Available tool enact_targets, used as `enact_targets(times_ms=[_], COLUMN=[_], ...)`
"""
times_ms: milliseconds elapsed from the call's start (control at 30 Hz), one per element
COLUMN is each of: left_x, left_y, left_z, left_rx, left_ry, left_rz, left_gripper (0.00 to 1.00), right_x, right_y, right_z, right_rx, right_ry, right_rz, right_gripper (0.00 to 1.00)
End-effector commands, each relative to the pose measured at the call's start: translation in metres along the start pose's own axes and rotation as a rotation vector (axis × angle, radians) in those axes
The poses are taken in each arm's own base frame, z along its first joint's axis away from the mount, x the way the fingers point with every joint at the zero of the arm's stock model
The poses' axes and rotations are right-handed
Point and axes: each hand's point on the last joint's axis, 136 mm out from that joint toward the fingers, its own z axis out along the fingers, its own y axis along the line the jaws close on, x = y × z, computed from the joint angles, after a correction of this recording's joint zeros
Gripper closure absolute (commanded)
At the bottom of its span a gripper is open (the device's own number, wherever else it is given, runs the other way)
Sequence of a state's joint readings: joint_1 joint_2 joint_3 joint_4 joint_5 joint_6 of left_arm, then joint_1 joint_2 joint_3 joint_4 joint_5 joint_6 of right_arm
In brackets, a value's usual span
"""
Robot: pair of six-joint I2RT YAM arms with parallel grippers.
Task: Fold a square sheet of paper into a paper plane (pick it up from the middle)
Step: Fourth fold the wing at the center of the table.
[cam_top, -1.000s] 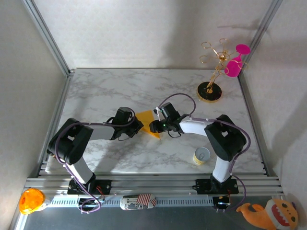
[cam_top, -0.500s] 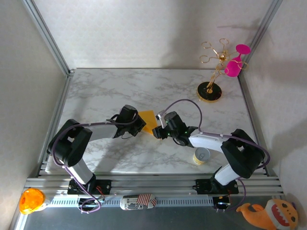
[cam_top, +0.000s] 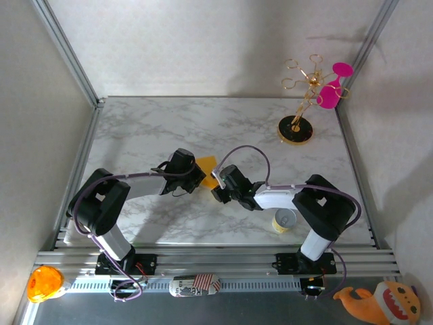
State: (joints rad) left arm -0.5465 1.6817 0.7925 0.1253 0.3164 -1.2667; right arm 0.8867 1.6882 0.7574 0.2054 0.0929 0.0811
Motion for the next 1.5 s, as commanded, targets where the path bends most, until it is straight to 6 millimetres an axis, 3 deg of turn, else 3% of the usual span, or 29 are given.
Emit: enact_targets(times_ms=[0, 500, 633, 767, 967, 1100, 1467], left_x=[-0.001, 0.000, -0.002, -0.015, -0.051, -0.054, -0.015], left_y=[-0.013, -0.015, -0.018, -0.012, 0.005, 0.004, 0.007], left_z=[-0.006, -0.008, -0.011, -0.018, -0.051, -0.063, -0.020], left_rx=[0.015, 0.015, 0.024, 0.012, 0.039, 0.095, 0.095], left_ry=[-0.015, -0.009, -0.014, -0.039, -0.130, -0.145, 0.036], left_rz=[-0.010, -0.009, -0.013, -0.020, -0.065, -0.040, 0.023], left_gripper=[0.98, 0.96, 0.93, 0.84, 0.68, 0.62, 0.79], right_x=[-0.013, -0.005, -0.001, -0.002, -0.007, -0.007, -0.007], right_y=[0.003, 0.002, 0.002, 0.002, 0.002, 0.004, 0.004], right_z=[0.007, 0.018, 0.019, 0.018, 0.014, 0.013, 0.014], right_rx=[0.022, 0.038, 0.037, 0.039, 0.041, 0.022, -0.001], right_ry=[-0.020, 0.017, 0.029, 0.025, 0.003, -0.001, 0.001], right_rz=[-0.041, -0.135, -0.139, -0.145, -0.154, -0.162, -0.149], right_gripper=[0.62, 0.71, 0.78, 0.84, 0.87, 0.88, 0.89])
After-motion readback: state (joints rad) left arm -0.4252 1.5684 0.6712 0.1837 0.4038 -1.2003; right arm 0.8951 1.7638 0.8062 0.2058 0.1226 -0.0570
